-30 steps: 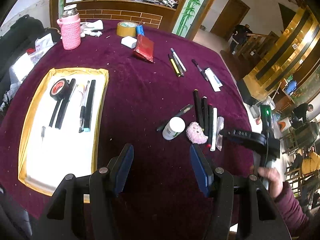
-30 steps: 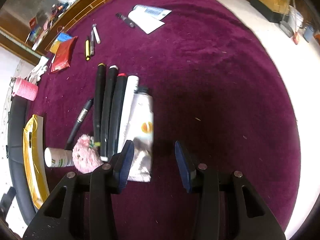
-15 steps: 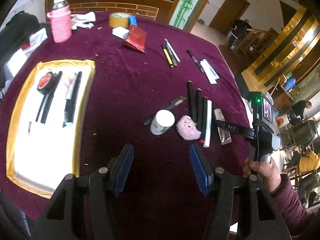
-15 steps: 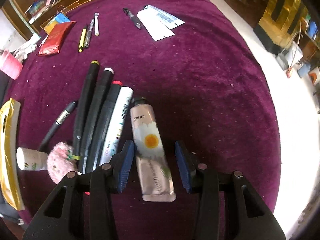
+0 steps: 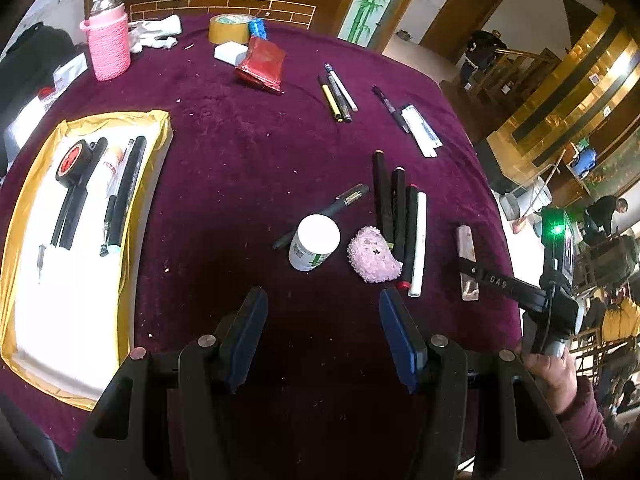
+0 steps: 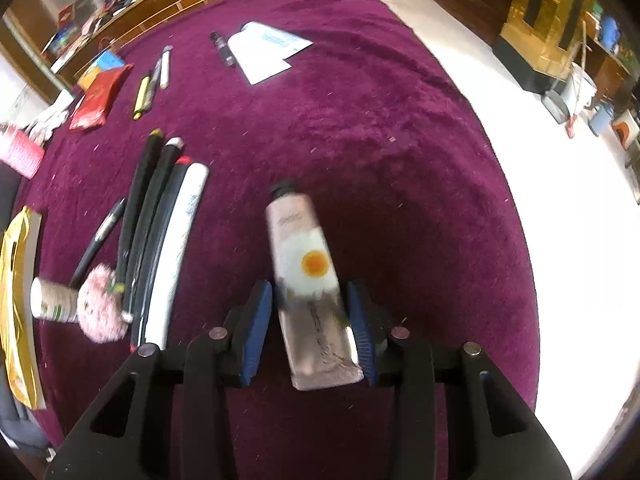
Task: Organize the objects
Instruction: 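Grasp the silver cream tube with the right tool while the left tool reaches toward the white bottle, then grasp the white-capped bottle with the left tool while the right tool holds the cream tube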
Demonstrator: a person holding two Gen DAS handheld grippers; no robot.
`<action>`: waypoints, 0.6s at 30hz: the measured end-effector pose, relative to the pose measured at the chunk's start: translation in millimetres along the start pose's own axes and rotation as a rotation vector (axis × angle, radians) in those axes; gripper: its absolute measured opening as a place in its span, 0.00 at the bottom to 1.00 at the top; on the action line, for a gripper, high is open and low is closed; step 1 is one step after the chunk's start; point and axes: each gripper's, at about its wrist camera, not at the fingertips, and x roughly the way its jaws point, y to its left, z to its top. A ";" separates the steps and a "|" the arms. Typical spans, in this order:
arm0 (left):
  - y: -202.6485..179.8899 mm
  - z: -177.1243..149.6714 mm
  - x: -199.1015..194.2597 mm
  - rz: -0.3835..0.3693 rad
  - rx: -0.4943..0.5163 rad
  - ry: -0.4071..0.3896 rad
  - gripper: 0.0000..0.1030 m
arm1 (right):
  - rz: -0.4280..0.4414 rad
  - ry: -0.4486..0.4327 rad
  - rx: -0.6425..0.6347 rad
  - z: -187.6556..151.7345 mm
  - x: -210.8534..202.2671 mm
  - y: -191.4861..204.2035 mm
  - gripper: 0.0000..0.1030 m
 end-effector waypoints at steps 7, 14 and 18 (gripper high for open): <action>6.2 -3.2 10.8 0.050 0.008 -0.019 0.51 | -0.008 -0.003 -0.040 -6.9 -1.8 6.2 0.36; 14.7 -9.2 16.4 0.049 0.009 -0.039 0.51 | -0.029 -0.014 -0.070 -9.4 -2.0 10.3 0.36; 21.2 -8.6 16.2 0.076 0.032 -0.087 0.51 | -0.036 -0.016 -0.079 -9.0 -1.0 12.3 0.40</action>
